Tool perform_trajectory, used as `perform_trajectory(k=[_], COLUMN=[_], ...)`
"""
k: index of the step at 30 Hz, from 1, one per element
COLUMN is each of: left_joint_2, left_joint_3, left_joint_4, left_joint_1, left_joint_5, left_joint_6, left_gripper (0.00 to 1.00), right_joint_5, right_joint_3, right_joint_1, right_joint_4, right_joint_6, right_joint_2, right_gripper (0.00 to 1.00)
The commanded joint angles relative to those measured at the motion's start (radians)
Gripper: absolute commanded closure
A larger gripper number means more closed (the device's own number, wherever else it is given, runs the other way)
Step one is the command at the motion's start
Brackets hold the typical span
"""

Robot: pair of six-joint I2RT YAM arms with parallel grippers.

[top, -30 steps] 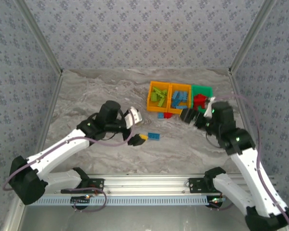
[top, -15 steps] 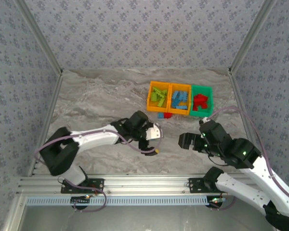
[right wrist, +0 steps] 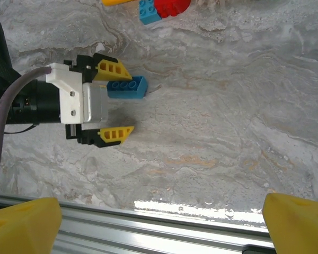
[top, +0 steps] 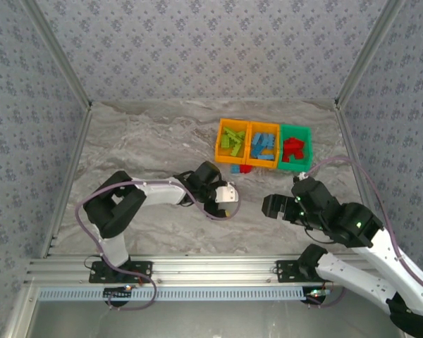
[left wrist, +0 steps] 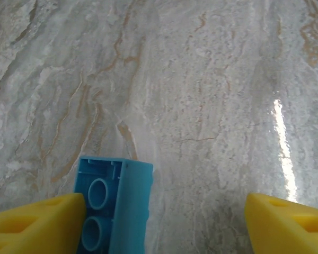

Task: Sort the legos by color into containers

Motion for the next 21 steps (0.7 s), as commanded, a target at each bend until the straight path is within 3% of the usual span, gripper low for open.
perform_trajectory(k=[1,9,14,19,21], left_joint_2=[0.024,0.064,0.079,0.033,-0.008], left_joint_3=[0.029,0.031,0.056,0.043,0.044], left_joint_4=[-0.002,0.021,0.019,0.056,0.081], left_joint_1=[0.009,0.024,0.030,0.029,0.026], left_joint_5=[0.012,-0.019,-0.005,0.029,0.043], left_joint_6=[0.024,-0.008,-0.028,-0.055,-0.092], left_gripper=[0.25,0.27,0.52,0.67,0.68], right_joint_5=[0.030,0.035,0.050,0.033,0.023], right_joint_3=[0.006,0.012,0.018,0.000,-0.006], right_joint_1=[0.013,0.032,0.038,0.040,0.041], right_joint_4=[0.000,0.000,-0.018,-0.029,-0.022], right_joint_6=[0.035,0.050,0.056,0.050,0.050], right_joint_2=[-0.004,0.016,0.016,0.016,0.016], right_gripper=[0.00,0.00,0.00,0.00,0.00])
